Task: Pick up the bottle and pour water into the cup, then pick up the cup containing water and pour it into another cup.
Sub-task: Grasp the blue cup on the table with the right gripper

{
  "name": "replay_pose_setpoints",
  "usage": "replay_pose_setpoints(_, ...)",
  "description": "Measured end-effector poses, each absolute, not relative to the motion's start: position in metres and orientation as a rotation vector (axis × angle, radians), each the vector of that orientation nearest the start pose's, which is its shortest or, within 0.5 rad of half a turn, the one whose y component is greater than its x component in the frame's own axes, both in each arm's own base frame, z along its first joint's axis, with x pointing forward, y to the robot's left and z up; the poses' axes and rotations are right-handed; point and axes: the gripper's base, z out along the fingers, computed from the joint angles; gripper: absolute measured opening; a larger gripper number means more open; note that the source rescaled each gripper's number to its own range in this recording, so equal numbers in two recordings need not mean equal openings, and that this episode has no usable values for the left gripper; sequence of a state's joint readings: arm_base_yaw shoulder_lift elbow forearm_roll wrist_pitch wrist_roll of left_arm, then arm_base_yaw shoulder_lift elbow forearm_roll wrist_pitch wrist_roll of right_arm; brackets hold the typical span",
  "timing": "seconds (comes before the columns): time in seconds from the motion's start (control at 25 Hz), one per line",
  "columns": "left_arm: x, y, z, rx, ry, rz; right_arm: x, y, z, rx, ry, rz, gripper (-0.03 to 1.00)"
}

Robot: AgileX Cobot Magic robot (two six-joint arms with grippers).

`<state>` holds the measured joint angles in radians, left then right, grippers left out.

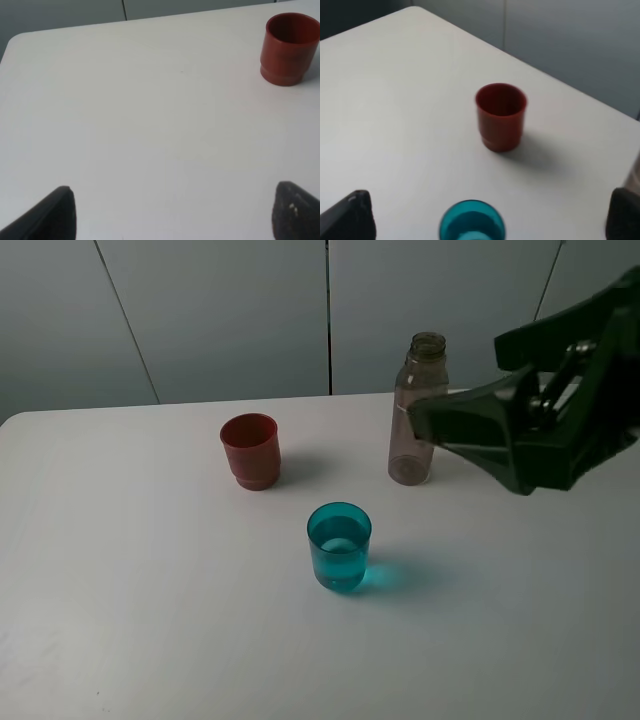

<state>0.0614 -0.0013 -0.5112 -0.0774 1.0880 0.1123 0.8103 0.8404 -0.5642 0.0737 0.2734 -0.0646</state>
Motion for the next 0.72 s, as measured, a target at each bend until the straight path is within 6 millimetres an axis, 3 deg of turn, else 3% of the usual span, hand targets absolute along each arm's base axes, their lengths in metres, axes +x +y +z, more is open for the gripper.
replay_pose_setpoints(0.12, -0.007, -0.007, 0.278, 0.058, 2.056, 0.015, 0.106, 0.139, 0.266, -0.856, 1.884, 0.621, 1.00)
replay_pose_setpoints(0.32, -0.007, -0.007, 0.278, 0.060, 2.056, 0.016, 0.098, 0.138, 0.228, -0.817, 1.956, 0.683, 1.00)
replay_pose_setpoints(0.72, -0.007, -0.007, 0.278, 0.060, 2.056, 0.016, 0.104, 0.148, 0.165, -0.803, 2.161, 0.641, 1.00)
